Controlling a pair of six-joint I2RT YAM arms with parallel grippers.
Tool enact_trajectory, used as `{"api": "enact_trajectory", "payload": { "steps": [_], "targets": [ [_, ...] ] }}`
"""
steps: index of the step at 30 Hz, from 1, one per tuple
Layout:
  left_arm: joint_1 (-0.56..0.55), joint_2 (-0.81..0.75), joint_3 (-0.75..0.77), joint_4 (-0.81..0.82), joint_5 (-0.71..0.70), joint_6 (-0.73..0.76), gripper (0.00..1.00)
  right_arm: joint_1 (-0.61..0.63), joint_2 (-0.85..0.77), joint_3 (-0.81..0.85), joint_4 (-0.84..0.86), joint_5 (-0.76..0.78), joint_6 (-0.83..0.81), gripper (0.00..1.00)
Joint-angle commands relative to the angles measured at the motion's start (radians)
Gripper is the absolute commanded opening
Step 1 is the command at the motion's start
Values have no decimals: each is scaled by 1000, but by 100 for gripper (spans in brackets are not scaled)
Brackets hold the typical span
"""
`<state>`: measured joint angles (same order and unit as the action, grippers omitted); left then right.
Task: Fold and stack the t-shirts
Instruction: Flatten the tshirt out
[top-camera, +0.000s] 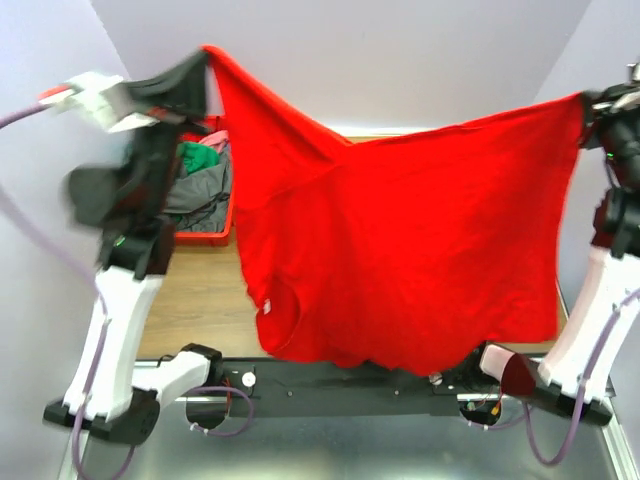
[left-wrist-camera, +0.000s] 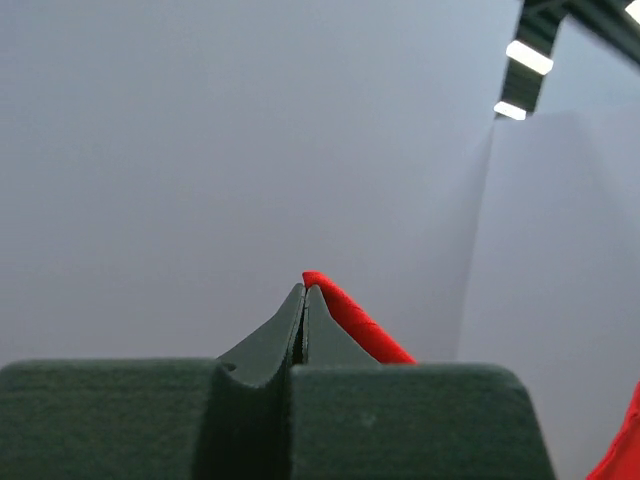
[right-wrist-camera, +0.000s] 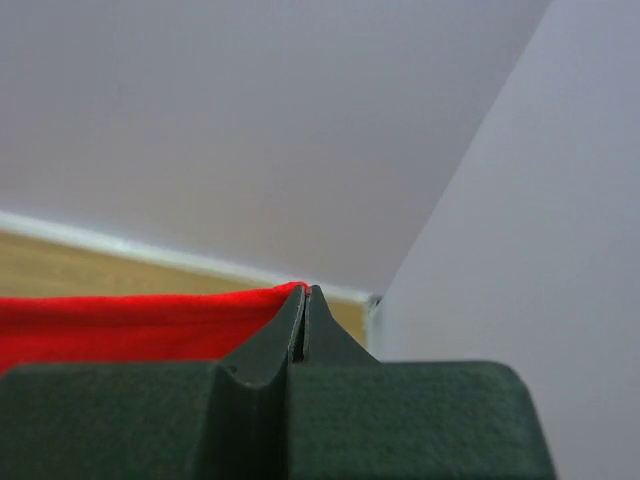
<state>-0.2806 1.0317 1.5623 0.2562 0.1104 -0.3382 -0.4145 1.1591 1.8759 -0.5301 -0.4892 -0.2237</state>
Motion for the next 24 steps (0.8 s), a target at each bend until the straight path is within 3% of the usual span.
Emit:
{"api": "enact_trajectory", "payload": {
  "steps": [1, 6, 11, 15, 24],
  "targets": [
    [6, 131, -129, 54, -92, 53, 0, -7, 25, -206, 70, -67, 40, 0],
    [9, 339, -219, 91, -98, 70, 0, -3, 86, -473, 252, -112, 76, 0],
    [18, 618, -124, 60, -52, 67, 0, 39, 198, -673, 427, -80, 60, 0],
    [18, 790, -21, 12, -57, 59, 0, 88, 332, -693, 512, -43, 63, 0],
    [26, 982, 241, -107, -74, 50, 0, 164, 585, -560, 576, 116, 73, 0]
  ]
}}
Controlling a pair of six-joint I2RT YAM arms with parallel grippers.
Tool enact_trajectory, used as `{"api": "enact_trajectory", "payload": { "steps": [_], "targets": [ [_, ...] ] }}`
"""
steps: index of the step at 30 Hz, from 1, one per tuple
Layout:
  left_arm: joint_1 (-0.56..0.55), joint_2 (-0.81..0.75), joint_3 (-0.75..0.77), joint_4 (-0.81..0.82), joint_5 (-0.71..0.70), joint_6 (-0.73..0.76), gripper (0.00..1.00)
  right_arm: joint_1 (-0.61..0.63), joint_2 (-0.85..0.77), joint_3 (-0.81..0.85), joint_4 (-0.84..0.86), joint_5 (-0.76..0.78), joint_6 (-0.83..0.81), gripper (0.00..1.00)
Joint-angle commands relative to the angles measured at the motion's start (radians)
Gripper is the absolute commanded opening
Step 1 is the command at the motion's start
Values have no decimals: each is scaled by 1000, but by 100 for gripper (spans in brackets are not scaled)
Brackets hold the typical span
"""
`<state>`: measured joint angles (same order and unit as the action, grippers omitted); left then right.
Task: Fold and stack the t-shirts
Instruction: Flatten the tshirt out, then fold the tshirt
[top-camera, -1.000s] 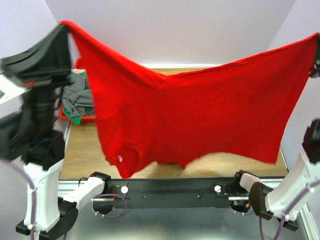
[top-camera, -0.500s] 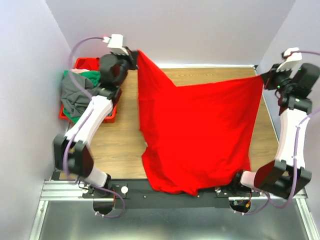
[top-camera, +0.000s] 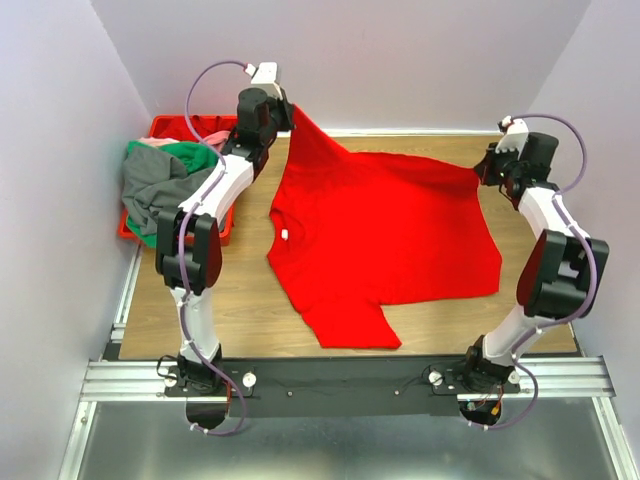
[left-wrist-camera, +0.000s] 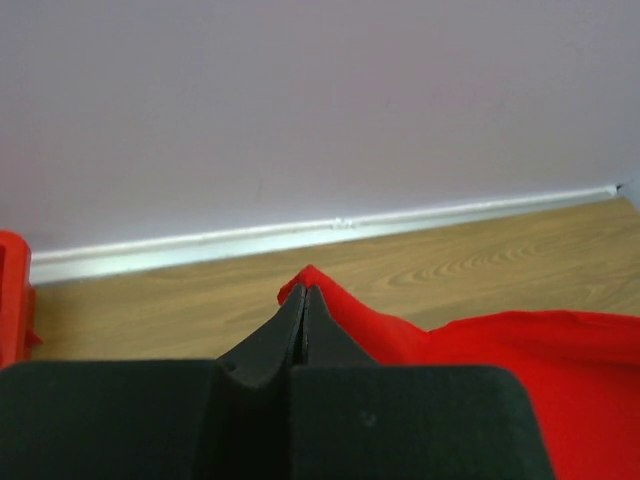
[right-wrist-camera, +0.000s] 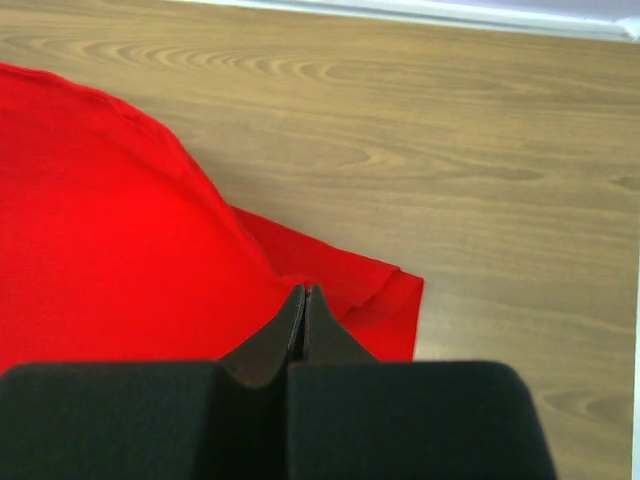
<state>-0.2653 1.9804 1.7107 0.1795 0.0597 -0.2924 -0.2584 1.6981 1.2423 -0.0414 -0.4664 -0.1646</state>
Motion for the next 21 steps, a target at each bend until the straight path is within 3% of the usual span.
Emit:
{"api": "enact_trajectory", "payload": {
  "steps": [1, 7, 21],
  "targets": [
    [11, 61, 113, -41, -23, 9, 0, 8, 57, 98, 87, 100, 25, 0],
    [12, 101, 167, -72, -6, 22, 0, 8, 107, 129, 92, 118, 27, 0],
    [14, -5, 18, -28, 83, 22, 0, 39, 262, 226, 98, 143, 28, 0]
  ]
}}
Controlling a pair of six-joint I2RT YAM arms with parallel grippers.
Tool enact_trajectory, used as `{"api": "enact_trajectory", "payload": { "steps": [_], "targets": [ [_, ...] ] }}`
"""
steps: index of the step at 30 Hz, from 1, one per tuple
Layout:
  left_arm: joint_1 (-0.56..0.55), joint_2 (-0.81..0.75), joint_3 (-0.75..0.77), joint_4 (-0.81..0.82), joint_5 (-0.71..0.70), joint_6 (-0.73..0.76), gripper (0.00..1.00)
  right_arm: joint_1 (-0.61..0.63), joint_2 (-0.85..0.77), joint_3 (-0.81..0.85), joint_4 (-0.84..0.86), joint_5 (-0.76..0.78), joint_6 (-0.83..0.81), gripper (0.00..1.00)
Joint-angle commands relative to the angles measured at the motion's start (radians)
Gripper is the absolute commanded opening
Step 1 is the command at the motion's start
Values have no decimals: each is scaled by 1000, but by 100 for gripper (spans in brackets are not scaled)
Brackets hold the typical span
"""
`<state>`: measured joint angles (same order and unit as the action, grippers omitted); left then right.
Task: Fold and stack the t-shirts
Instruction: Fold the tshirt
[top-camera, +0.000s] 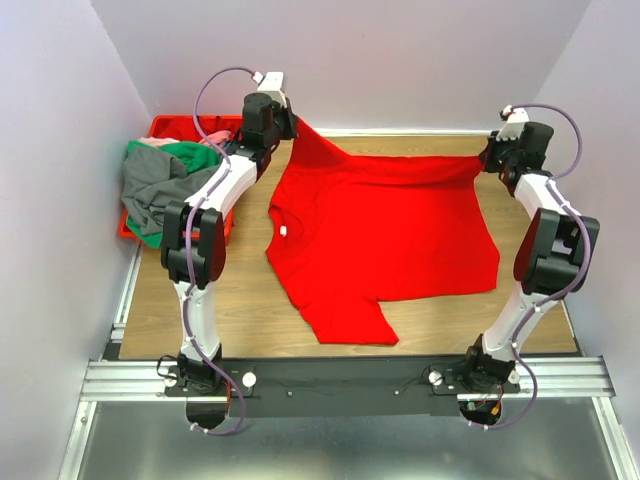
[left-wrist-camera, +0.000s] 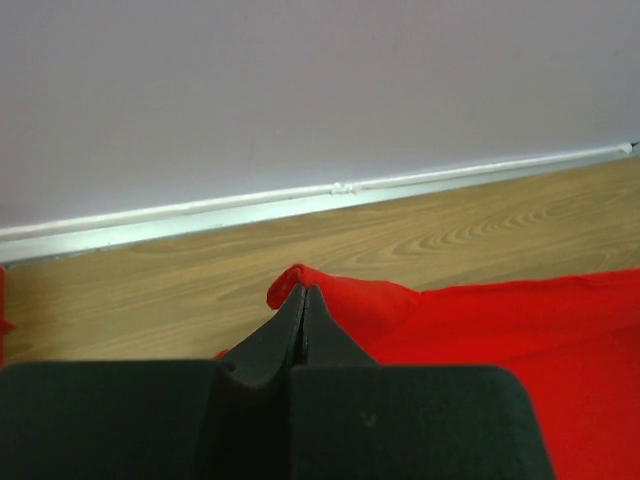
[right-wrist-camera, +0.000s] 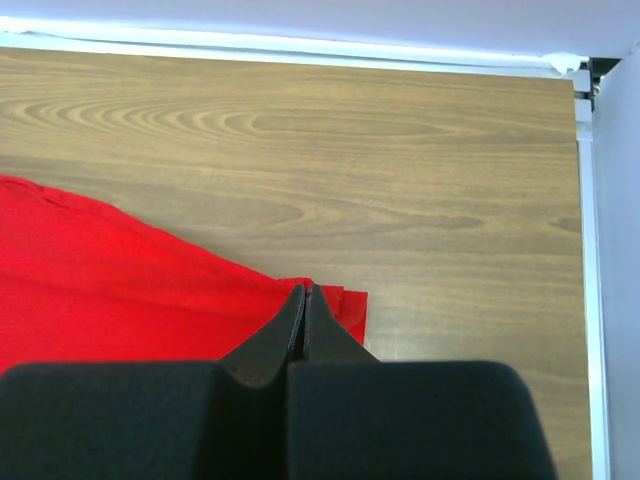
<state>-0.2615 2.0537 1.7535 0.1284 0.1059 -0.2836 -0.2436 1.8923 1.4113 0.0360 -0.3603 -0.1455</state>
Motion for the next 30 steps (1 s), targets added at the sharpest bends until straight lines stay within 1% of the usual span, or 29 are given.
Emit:
{"api": "enact_trajectory", "payload": {
  "steps": [1, 5, 10, 14, 20, 24, 30],
  "targets": [
    [8, -84, -31, 23, 40, 17, 0, 27, 82, 69, 22, 41, 9, 0],
    [11, -122, -80, 28, 49, 24, 0, 33, 143, 136, 22, 66, 30, 0],
    [11, -206, -167, 57, 58, 29, 0, 33, 163, 150, 22, 96, 26, 0],
    [13, -276, -283, 92, 64, -2, 0, 33, 162, 144, 22, 110, 20, 0],
    [11, -363, -416, 100, 71, -15, 0, 33, 156, 138, 25, 124, 29, 0],
    [11, -432, -479, 112, 75, -14, 0, 33, 143, 123, 31, 124, 34, 0],
    [11, -487, -535, 109, 101, -12, 0, 32, 125, 89, 42, 127, 38, 0]
  ]
}}
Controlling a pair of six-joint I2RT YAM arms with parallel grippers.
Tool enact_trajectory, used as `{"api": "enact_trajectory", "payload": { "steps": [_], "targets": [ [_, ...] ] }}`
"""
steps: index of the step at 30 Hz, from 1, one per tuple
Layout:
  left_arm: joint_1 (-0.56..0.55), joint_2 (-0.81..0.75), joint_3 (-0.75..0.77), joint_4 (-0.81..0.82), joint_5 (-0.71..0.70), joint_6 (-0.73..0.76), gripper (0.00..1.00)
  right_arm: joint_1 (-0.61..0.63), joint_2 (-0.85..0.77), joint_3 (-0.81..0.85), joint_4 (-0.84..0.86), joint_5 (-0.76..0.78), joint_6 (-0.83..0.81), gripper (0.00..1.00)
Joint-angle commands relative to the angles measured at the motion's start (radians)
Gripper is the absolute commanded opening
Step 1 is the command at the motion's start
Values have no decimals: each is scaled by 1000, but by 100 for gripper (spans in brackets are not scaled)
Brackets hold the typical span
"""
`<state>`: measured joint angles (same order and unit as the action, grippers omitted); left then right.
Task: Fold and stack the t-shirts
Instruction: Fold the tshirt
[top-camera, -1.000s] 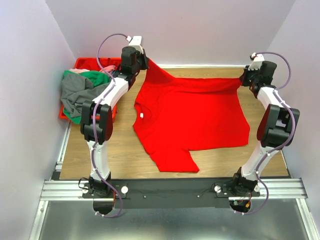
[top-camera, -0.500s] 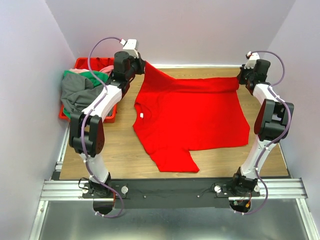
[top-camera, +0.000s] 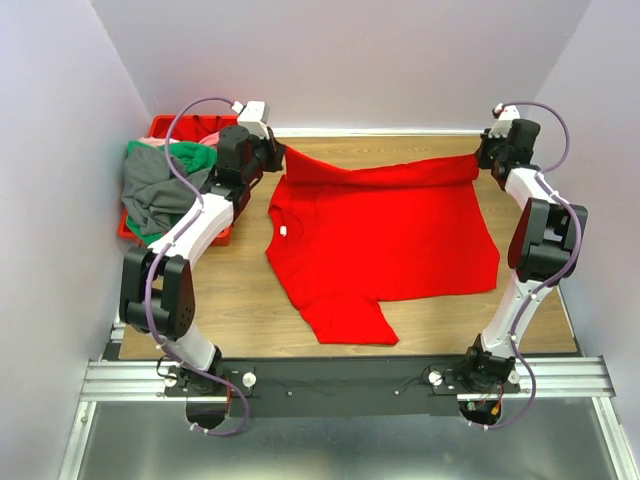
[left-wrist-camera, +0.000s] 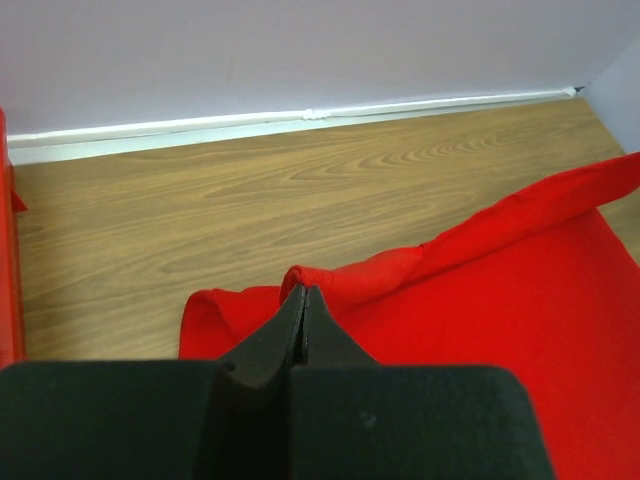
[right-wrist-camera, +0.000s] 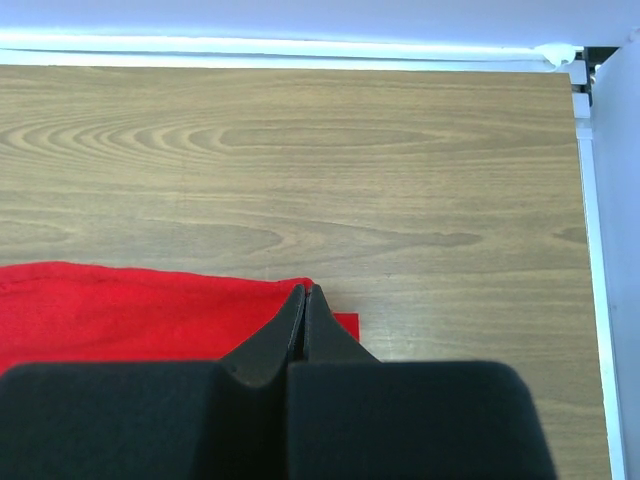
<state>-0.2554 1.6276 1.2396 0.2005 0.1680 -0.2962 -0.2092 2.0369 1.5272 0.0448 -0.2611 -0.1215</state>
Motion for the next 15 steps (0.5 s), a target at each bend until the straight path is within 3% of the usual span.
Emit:
{"api": "enact_trajectory", "payload": {
  "steps": [1, 15],
  "targets": [
    [5, -72, -26, 36, 45, -1, 0, -2, -26, -32, 35, 28, 14, 0],
    [5, -146, -131, 14, 96, 14, 0, -2, -53, -68, 40, 51, 20, 0]
  ]
}}
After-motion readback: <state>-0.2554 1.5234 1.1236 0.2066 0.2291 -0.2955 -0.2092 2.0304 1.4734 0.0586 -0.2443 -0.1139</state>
